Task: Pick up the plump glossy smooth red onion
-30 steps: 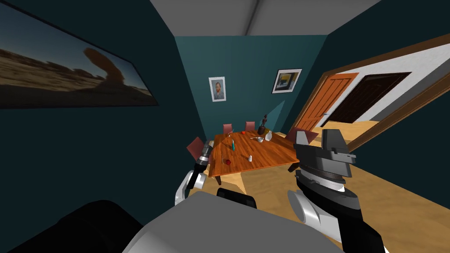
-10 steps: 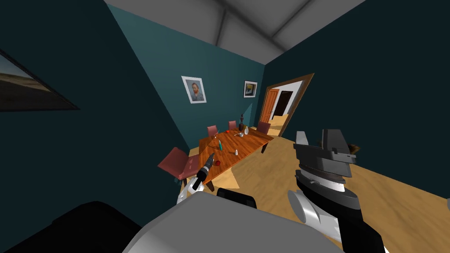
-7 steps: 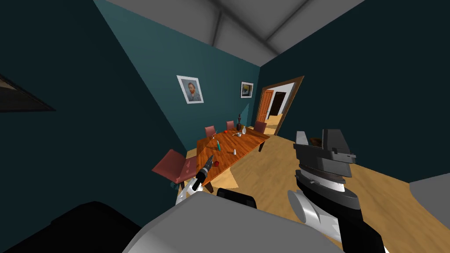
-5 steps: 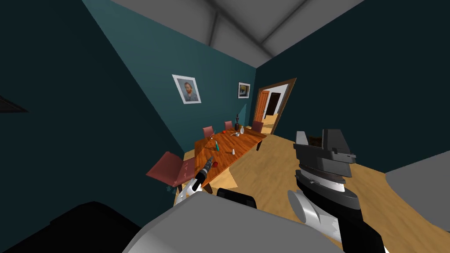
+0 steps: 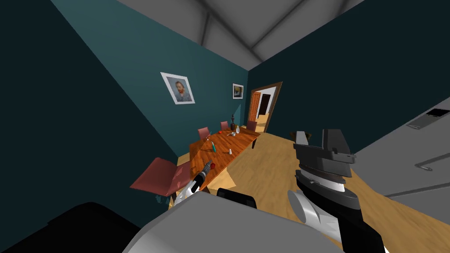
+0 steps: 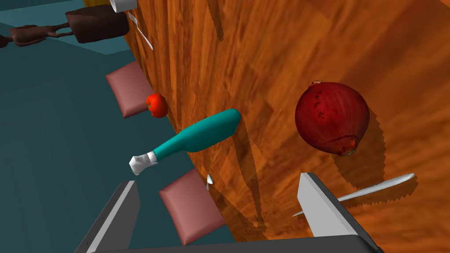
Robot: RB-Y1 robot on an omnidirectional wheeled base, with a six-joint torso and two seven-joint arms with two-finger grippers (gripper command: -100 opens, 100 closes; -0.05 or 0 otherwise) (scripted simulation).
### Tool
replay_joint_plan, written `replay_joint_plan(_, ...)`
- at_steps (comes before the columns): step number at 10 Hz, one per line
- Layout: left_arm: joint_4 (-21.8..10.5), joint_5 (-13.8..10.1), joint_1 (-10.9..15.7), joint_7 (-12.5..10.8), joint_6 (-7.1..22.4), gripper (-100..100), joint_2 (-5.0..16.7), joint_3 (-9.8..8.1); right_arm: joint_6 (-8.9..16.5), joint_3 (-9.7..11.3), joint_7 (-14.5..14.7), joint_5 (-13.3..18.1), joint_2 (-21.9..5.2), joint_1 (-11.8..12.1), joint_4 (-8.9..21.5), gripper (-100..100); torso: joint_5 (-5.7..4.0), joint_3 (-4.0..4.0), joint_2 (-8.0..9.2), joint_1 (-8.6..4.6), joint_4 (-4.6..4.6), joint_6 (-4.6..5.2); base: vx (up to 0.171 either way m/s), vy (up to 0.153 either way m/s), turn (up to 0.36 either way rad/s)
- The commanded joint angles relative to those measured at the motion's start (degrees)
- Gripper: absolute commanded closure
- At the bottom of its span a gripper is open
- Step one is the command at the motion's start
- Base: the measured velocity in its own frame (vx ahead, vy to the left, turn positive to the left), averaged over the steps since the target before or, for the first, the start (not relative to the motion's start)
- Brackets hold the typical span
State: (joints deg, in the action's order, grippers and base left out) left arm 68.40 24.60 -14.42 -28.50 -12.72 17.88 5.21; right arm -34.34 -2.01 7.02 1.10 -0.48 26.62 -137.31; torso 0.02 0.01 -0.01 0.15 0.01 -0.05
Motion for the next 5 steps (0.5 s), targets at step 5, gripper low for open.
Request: replay_joint_plan(5,-10.60,2.43,2.04,-3.34,3.96,-100,2.10,0.93,0.00,0.00,0.00,0.00,0.00,0.00,0.00,0,0.01,0.01,0.02,0.09,0.01,-0.01,-0.010,0.029,-0.273)
